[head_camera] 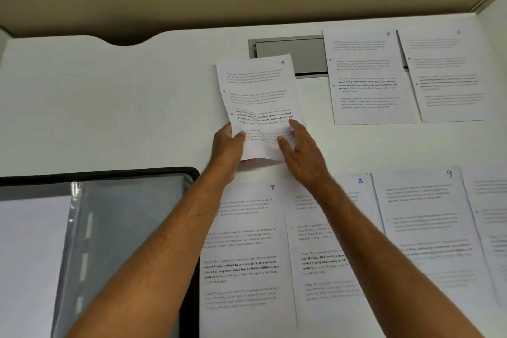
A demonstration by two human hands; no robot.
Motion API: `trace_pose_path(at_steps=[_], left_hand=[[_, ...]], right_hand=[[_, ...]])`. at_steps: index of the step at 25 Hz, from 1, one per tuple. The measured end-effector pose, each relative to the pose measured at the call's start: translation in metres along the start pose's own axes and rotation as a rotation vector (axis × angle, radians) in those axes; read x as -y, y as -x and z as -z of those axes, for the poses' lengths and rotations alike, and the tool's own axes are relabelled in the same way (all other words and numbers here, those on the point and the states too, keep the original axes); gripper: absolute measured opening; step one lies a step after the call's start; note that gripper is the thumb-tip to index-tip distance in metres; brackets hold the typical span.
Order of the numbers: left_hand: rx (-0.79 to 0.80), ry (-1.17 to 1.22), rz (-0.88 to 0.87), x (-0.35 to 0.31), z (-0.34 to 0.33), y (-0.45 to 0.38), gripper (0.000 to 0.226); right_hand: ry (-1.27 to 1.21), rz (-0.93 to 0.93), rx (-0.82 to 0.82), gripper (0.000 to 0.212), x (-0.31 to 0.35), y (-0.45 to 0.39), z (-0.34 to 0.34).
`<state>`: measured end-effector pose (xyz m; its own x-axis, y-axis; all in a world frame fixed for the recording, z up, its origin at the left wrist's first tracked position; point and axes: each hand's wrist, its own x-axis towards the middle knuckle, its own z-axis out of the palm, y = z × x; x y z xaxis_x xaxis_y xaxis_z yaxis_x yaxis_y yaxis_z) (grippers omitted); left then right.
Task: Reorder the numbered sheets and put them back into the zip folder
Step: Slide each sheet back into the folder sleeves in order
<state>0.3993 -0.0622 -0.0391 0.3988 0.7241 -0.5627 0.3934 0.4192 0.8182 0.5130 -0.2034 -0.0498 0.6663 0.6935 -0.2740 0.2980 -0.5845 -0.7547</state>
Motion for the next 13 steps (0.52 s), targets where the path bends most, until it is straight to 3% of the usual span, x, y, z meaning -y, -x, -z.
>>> trace_pose_path(at_steps=[4, 9, 13], left_hand=[[0.011, 0.114, 0.134, 0.008, 0.044, 0.023, 0.026], [0.041, 0.273, 0.214, 0.014, 0.104, 0.05, 0.027], [0.098, 0.383, 0.234, 0.017, 0.156, 0.072, 0.025]], right_hand=[[-0.154, -0.122, 0.047, 0.053, 0.015, 0.017, -0.004], [-0.249, -0.147, -0.185, 0.046, 0.032, 0.042, -0.027], [-0.452, -0.384, -0.194, 0.044, 0.055, 0.055, -0.052]])
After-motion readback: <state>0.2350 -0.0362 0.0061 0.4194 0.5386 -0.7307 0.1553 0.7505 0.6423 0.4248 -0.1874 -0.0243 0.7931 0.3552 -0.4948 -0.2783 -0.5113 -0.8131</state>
